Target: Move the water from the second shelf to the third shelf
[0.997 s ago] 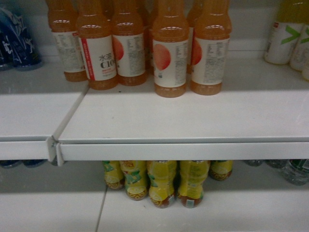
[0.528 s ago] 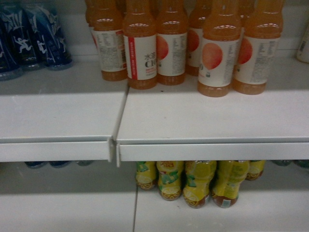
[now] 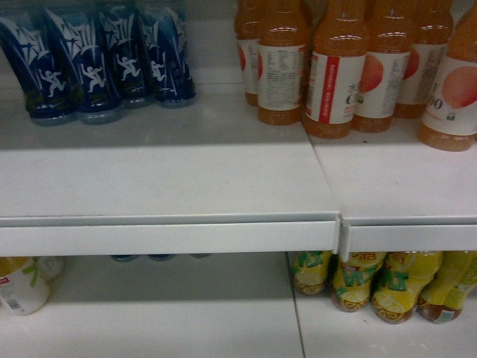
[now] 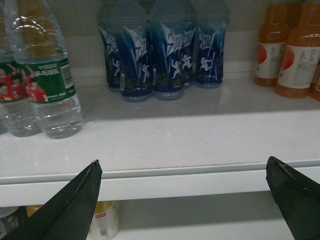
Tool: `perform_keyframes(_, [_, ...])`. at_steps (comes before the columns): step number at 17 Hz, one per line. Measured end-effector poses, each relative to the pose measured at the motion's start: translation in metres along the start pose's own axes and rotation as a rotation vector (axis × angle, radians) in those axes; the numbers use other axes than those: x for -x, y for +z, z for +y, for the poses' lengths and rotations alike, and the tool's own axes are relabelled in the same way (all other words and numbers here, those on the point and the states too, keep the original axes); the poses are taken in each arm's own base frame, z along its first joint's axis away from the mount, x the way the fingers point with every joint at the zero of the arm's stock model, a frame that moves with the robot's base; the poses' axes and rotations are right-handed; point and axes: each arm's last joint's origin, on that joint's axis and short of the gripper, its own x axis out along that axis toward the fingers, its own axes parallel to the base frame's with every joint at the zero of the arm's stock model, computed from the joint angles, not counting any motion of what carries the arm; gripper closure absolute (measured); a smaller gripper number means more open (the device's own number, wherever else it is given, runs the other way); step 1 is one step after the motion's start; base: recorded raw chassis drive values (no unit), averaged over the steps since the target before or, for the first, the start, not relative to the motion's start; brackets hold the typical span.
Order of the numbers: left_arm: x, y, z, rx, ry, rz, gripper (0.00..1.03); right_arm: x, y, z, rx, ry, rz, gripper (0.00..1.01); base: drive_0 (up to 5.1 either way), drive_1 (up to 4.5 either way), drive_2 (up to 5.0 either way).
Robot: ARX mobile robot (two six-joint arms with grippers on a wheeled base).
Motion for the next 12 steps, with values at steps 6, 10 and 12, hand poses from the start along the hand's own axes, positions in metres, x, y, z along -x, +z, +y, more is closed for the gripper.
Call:
perform_keyframes(6, [0.0000, 0.0001, 0.0000, 0.000, 0.000, -0.001, 0.05, 0.0000, -0.0001, 0.0000, 0.000, 0.000, 0.001, 0.61, -5.1, 2.39, 2.4])
perform_keyframes(10, [0.0000, 0.0003, 0.0000, 0.000, 0.000, -0.003, 0.05, 0.0001, -0.0004, -0.0001, 0.000, -0.001, 0.005, 0.61, -5.1, 2.37, 2.4])
perform_keyframes(12, [0.0000, -0.0001, 0.0000, 0.000, 0.000, 0.001, 0.05, 0.0000, 0.0000, 0.0000, 0.000, 0.001, 0.000, 0.61, -5.1, 2.40, 2.4])
